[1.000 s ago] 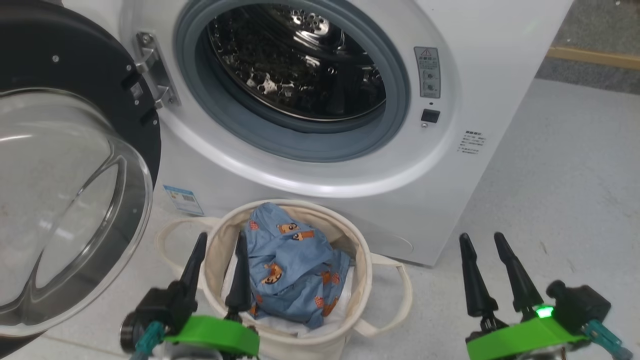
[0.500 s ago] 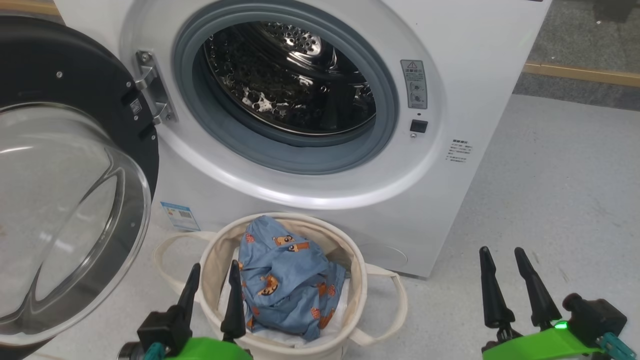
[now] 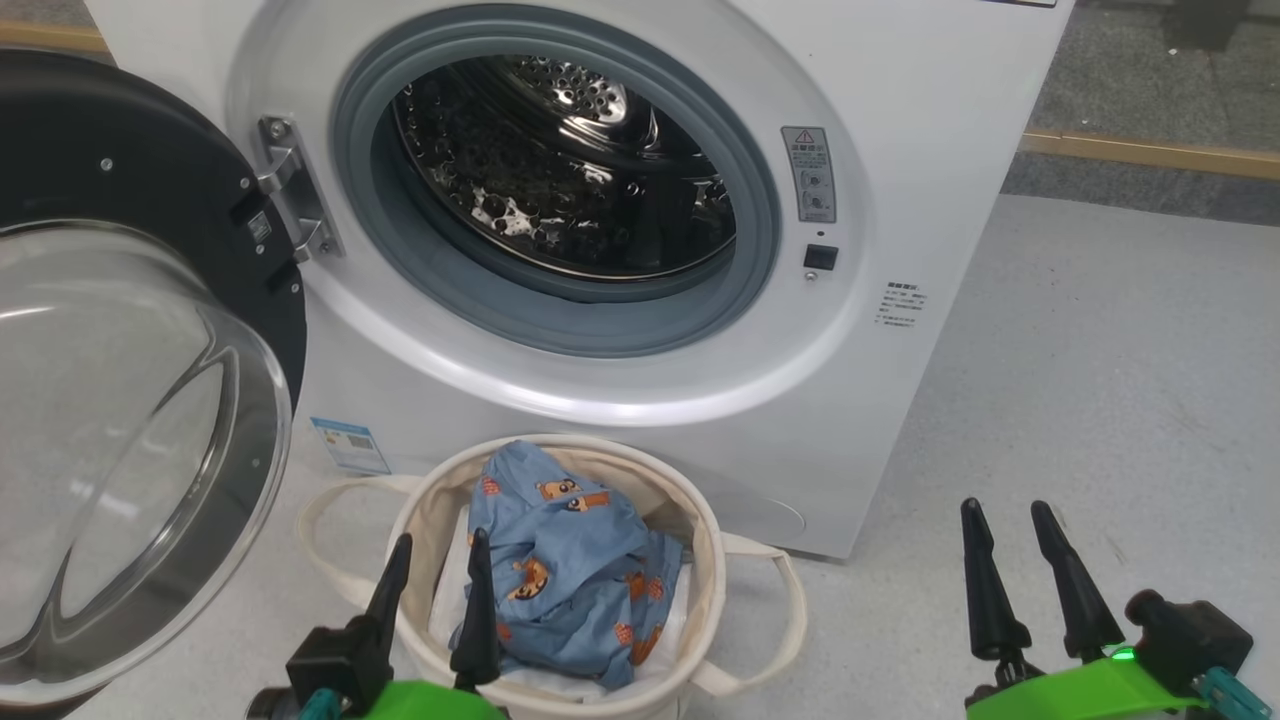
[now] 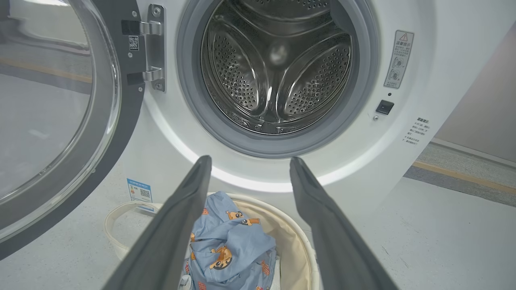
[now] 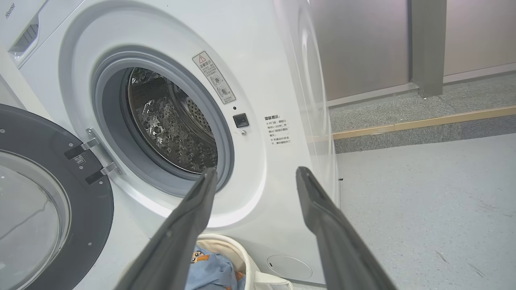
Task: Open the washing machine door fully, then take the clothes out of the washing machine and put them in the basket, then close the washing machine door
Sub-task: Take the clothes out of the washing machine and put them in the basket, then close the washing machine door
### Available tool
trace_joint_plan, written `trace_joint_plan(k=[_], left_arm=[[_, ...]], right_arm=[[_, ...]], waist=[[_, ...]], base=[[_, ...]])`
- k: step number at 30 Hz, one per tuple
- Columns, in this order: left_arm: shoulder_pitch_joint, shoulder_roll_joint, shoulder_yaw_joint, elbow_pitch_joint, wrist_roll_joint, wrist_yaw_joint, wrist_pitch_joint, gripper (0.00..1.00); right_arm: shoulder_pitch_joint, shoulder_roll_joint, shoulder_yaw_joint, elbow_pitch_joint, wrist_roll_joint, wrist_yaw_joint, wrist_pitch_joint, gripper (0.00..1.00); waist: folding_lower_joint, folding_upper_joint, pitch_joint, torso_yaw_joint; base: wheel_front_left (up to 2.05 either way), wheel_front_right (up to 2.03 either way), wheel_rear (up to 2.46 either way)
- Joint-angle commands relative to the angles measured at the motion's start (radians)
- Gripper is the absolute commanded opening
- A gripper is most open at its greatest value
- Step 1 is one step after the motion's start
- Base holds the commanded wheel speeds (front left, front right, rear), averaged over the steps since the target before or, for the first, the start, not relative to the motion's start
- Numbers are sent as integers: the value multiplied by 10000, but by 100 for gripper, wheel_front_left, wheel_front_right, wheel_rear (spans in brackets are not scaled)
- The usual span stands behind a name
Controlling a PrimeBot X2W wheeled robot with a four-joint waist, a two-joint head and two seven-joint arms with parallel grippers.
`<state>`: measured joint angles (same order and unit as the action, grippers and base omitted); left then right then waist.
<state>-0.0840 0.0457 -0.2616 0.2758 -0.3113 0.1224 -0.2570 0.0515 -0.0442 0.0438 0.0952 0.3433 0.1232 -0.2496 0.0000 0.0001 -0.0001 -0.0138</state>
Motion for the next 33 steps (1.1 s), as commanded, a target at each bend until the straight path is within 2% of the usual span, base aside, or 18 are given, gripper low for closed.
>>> trace_joint_plan(k=[1, 33], left_arm=[[-230, 45, 281, -256, 5, -32, -47, 100], [-327, 45, 7, -94, -508, -14, -47, 100]], right_arm=[[-84, -60, 178, -264, -103, 75, -122, 100], [-207, -60, 98, -125, -175, 75, -122, 100]], waist=[[0, -1, -4, -17], [0, -1, 24, -46]], base=[[0, 0, 0], [-2, 3, -1]])
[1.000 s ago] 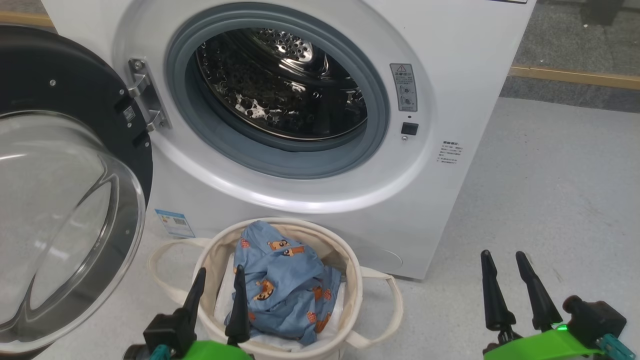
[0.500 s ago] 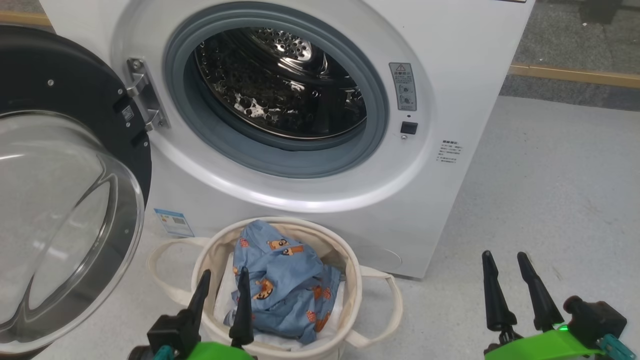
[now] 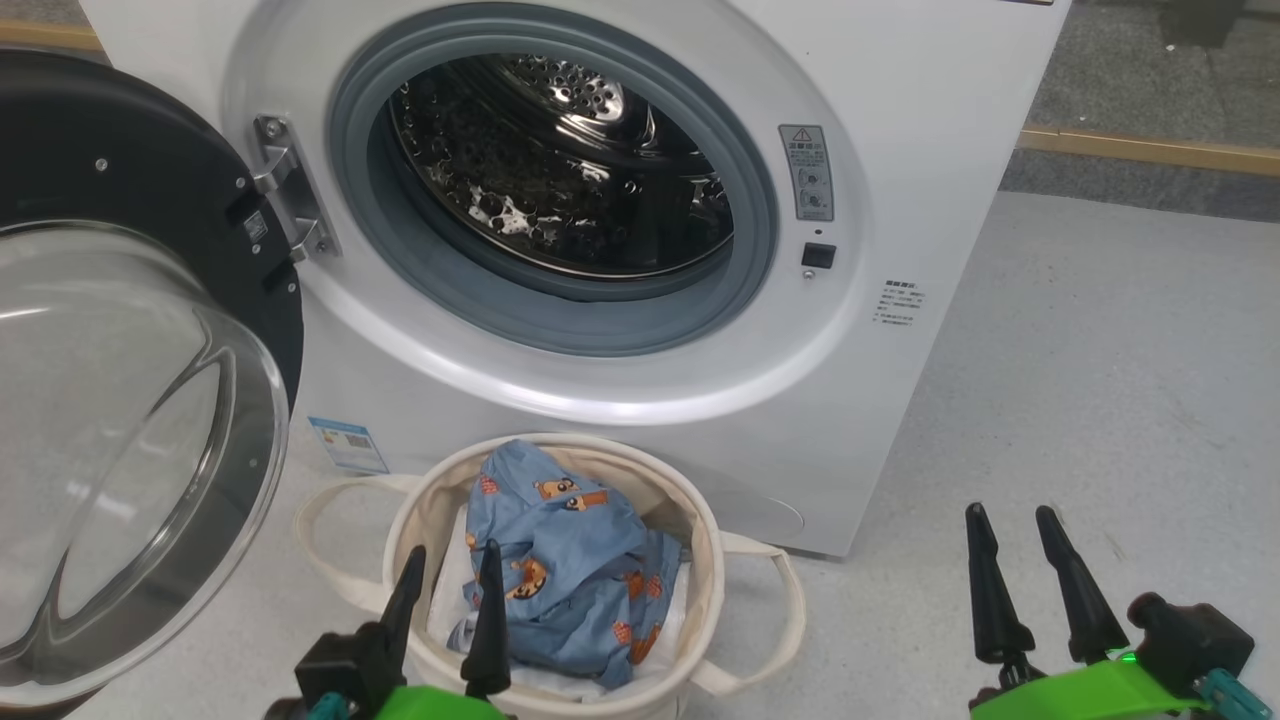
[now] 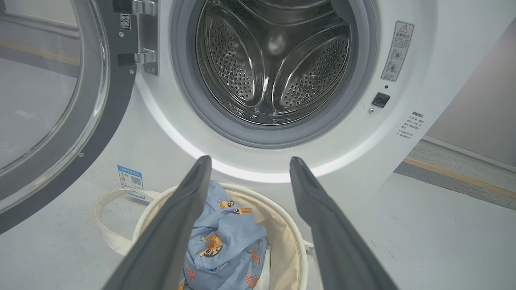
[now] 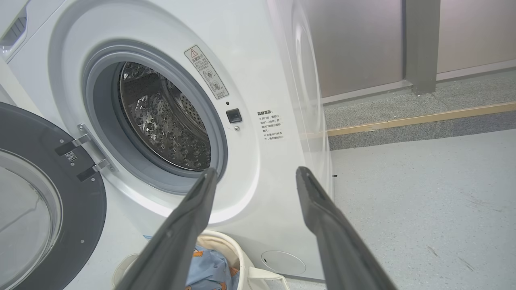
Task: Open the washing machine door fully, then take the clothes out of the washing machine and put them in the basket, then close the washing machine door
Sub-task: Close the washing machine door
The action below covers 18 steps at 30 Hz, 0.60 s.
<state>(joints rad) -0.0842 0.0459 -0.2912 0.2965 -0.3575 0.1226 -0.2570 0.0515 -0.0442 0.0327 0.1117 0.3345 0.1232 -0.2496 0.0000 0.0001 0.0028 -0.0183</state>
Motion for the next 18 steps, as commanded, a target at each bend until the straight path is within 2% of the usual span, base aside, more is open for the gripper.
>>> trace_joint_plan(k=[1, 9, 18], left_arm=[[-320, 43, 299, -314, -75, -42, -47, 100], [-321, 43, 240, -331, -9, -213, -47, 100], [-368, 43, 558, -583, 11, 32, -47, 100]], right_arm=[[-207, -60, 214, -287, -83, 75, -122, 100], [-225, -60, 221, -270, -80, 75, -122, 100], [-237, -60, 276, -213, -43, 75, -122, 100]], waist=[[0, -1, -3, -4], [0, -1, 34, -11], [0, -1, 87, 28]], base=[[-35, 67, -32], [-94, 130, -36], [-197, 195, 2]])
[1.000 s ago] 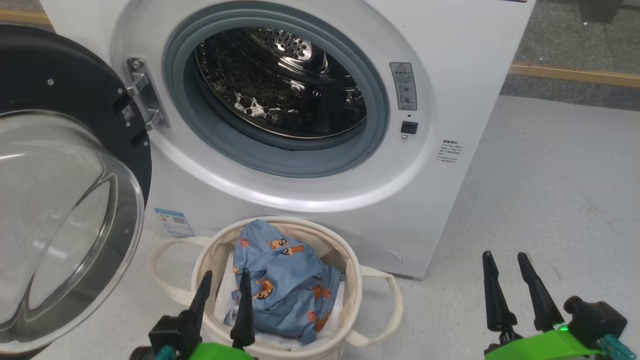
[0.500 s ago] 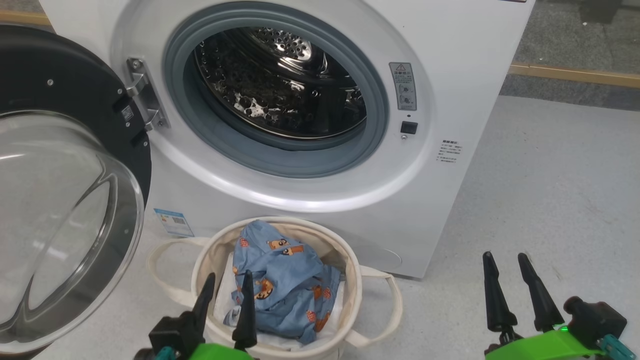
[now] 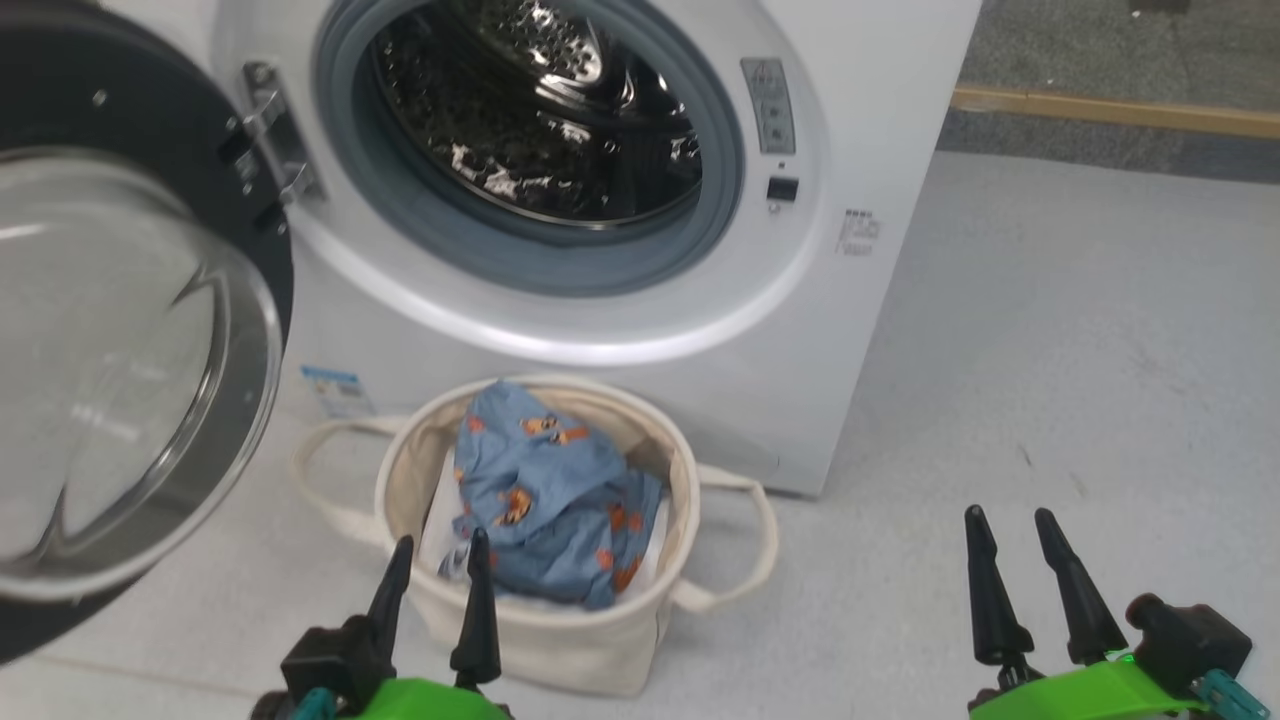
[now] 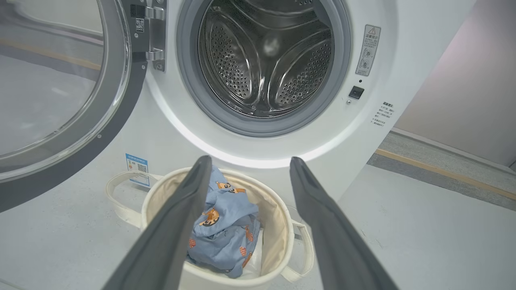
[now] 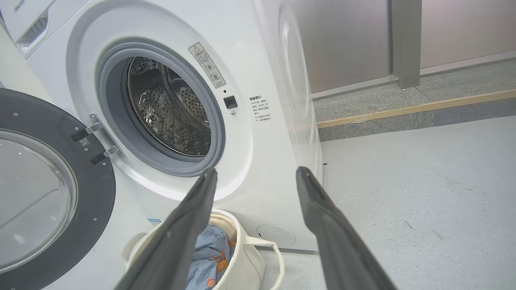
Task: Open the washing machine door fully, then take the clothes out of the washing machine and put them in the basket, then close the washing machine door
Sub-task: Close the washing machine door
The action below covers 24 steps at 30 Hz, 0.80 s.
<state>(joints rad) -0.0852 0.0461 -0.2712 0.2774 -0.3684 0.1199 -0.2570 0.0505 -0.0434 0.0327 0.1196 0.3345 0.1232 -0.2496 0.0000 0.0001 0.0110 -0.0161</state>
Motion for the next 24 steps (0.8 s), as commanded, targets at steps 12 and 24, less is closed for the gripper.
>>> trace_joint_plan(k=[12, 24], left_arm=[[-313, 41, 298, -601, 621, 322, -47, 100], [-350, 41, 159, -738, 562, 449, -47, 100]], right_arm=[[-249, -68, 337, -304, -35, 75, -122, 100], [-218, -68, 523, -538, 27, 75, -122, 100]], waist=[[0, -1, 64, 116], [0, -1, 104, 481]], base=[[-122, 108, 14], [-3, 3, 0]])
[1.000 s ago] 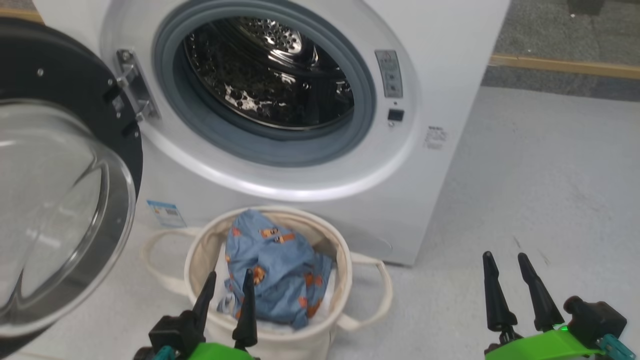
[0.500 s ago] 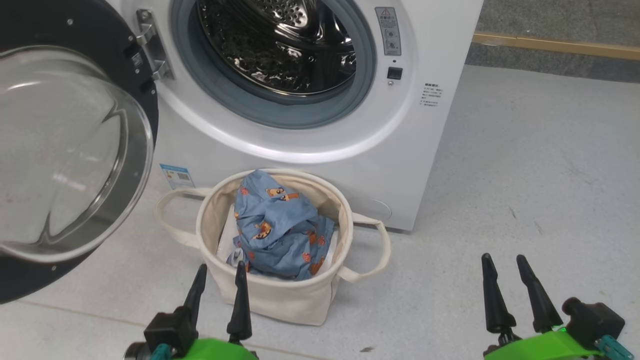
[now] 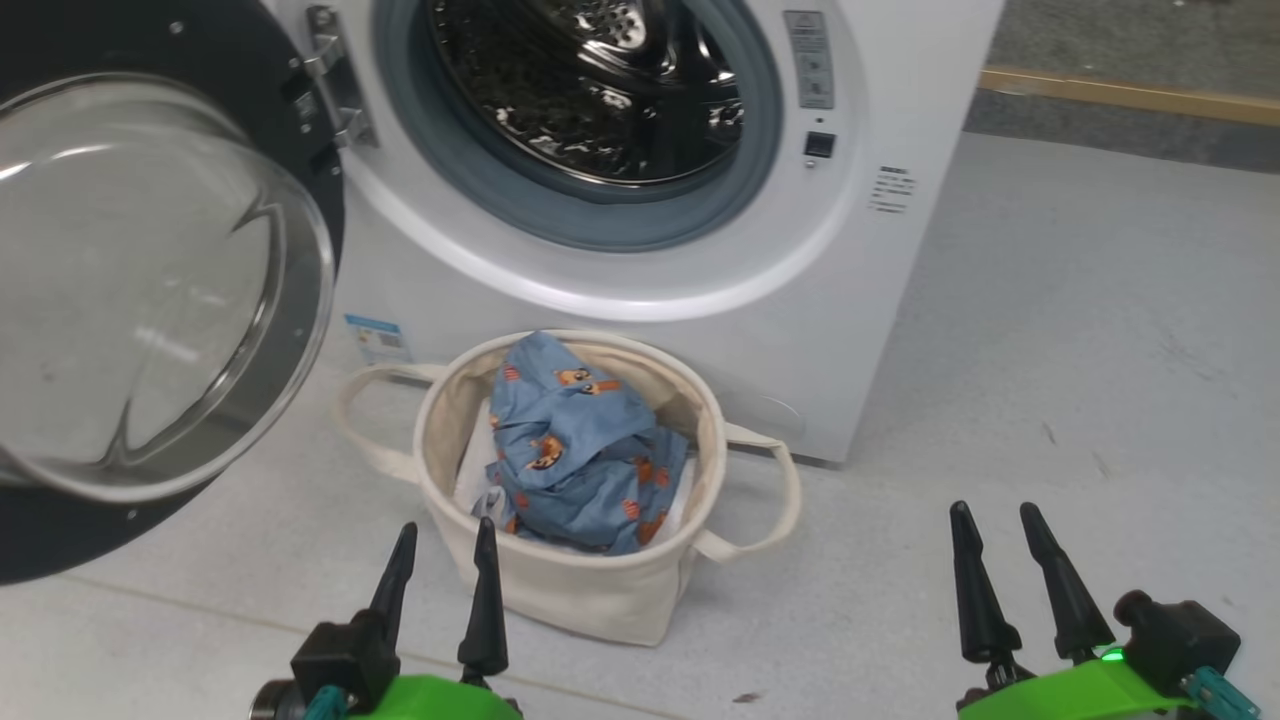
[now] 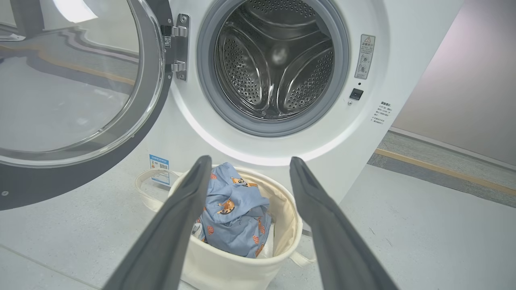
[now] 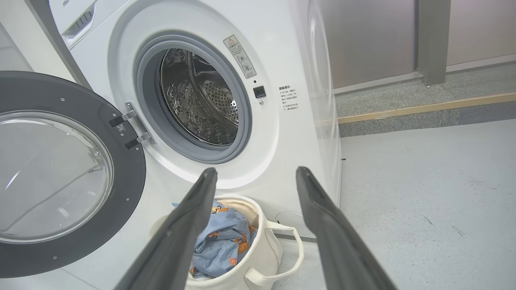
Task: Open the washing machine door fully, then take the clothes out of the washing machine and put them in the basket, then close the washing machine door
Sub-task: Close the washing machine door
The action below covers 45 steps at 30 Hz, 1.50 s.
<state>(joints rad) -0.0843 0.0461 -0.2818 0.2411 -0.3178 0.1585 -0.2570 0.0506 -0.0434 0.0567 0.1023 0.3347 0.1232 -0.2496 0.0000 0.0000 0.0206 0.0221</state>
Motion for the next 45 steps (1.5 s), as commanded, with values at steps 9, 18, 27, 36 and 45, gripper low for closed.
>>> trace_joint_plan(k=[9, 18, 27, 36, 45], left_arm=[[-384, 41, 211, -545, 84, 166, -47, 100], [-240, 41, 447, -664, 234, 174, -47, 100], [-135, 41, 697, -566, 409, 32, -47, 100], [-85, 41, 736, -565, 463, -66, -47, 100], [-53, 41, 637, -585, 420, -37, -47, 100]], right_arm=[[-203, -68, 523, -474, 45, 75, -122, 100], [-184, -68, 1010, -499, 348, 75, -122, 100], [-86, -68, 1283, -576, 382, 75, -122, 100], [6, -68, 1469, -555, 401, 75, -122, 100], [64, -68, 1578, -519, 381, 75, -122, 100]], waist=[[0, 0, 38, 1129], [0, 0, -102, 2843], [0, 0, -294, 4112], [0, 0, -358, 4641], [0, 0, -311, 4616]], base=[[0, 0, 0], [0, 0, 0], [0, 0, 0], [0, 0, 0], [0, 0, 0]])
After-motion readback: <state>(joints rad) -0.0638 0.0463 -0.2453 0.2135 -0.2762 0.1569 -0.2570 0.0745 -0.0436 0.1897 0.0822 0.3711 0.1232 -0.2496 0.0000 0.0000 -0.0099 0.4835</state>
